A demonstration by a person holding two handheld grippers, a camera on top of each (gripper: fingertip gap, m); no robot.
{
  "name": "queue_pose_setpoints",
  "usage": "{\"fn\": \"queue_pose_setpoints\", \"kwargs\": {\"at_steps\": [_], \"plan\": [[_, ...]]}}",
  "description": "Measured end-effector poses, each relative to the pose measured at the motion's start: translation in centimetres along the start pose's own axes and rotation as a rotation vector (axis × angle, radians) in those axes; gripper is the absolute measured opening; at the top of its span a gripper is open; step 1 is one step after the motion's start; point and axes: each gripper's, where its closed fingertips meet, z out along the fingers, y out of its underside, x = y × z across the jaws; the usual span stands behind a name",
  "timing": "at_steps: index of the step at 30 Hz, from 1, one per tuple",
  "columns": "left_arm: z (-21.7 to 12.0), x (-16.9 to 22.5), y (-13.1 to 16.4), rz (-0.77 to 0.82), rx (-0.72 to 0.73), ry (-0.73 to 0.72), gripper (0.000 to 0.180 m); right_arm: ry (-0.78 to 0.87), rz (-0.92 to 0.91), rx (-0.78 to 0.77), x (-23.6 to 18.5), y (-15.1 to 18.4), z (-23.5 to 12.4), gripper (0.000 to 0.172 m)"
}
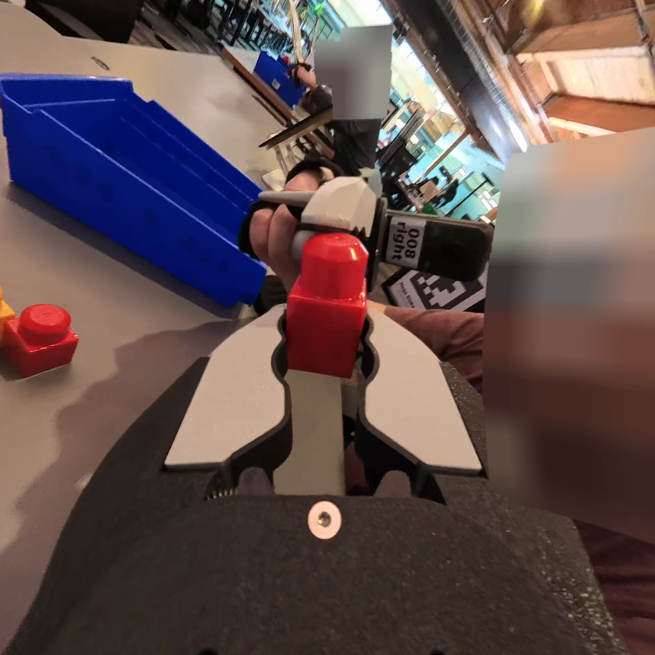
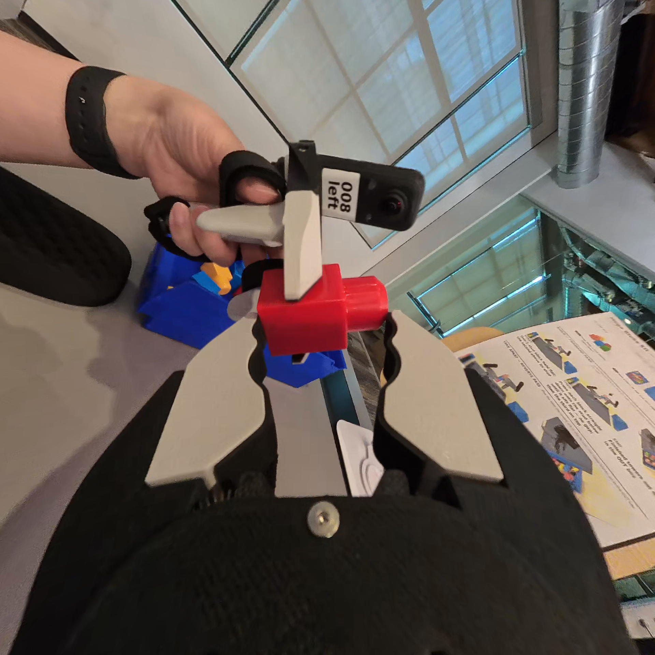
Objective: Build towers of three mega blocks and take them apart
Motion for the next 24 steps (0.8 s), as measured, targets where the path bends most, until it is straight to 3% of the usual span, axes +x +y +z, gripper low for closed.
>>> {"fn": "queue_pose_setpoints", "kwargs": {"at_steps": [5,9,12,15,20,24], "plan": [[0.1,-0.4,-1.7,0.106,0.034,-0.028,0.036,0.071,0.033,0.006,1.6,0.6,-0.3,0.066],[-2.4,0.8,-5.4,0.252,0.120,-0.099,0.036,0.033,0.217,-0.039,3.1,1.6,-1.3,0.069],[-4.9,1.1,-8.1,0.432,0.161,-0.265,0.036,0.042,0.539,-0.277,2.9,7.0,-1.4,0.065],[-7.3,1.2,-9.3,0.562,0.201,-0.408,0.036,0.070,0.851,-0.469,-0.8,13.3,-1.6,0.065],[-8.1,2.7,-8.7,0.598,0.238,-0.294,0.036,0.135,0.878,-0.708,-6.0,21.4,-2.6,0.060],[-8.6,3.1,-8.3,0.594,0.247,-0.240,0.036,0.055,0.955,-0.774,-8.5,23.5,-1.8,0.057]]}}
